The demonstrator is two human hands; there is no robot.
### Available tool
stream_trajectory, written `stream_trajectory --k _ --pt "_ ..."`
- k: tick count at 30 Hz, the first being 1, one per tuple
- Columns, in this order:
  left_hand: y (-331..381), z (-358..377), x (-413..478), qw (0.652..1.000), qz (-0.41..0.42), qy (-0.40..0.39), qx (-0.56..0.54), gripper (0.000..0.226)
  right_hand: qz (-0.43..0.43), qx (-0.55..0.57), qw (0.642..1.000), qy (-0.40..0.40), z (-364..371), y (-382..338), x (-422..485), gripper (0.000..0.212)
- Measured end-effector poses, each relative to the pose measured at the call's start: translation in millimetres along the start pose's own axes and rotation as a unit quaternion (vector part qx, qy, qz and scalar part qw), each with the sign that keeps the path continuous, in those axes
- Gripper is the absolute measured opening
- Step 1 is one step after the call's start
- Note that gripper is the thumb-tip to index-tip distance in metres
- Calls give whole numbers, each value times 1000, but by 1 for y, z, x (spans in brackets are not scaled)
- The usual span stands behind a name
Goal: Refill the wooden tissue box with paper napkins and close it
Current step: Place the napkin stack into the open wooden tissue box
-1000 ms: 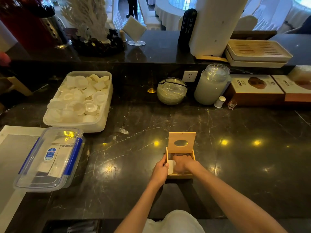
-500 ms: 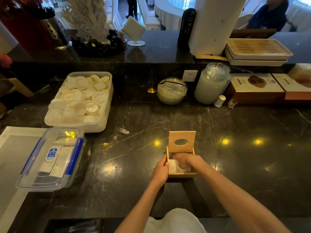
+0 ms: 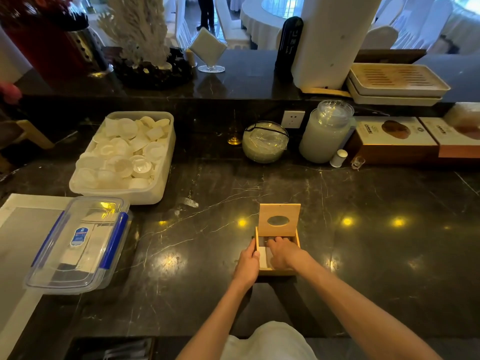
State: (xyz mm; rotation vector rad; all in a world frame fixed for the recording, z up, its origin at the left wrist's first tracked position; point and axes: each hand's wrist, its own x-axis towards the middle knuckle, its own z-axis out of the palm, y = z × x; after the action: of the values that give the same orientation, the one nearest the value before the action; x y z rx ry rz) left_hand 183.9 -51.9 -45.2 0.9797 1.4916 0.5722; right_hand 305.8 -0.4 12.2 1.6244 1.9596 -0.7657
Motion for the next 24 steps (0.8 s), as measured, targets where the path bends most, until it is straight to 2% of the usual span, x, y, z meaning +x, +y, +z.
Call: stream_trajectory --k 16,21,23,24 --pt "-7 6 6 1000 -13 7 -17 52 21 15 1000 -2 8 -5 -2 60" --pt "-23 11 19 1000 4 -3 -27 51 -3 55 998 14 10 -4 -16 59" --pt "-30 13 26 1000 4 -1 -23 51 -8 74 997 11 6 -5 -28 66" --pt "-32 13 28 1000 9 -3 -22 51 -8 82 996 -15 4 -5 -34 73"
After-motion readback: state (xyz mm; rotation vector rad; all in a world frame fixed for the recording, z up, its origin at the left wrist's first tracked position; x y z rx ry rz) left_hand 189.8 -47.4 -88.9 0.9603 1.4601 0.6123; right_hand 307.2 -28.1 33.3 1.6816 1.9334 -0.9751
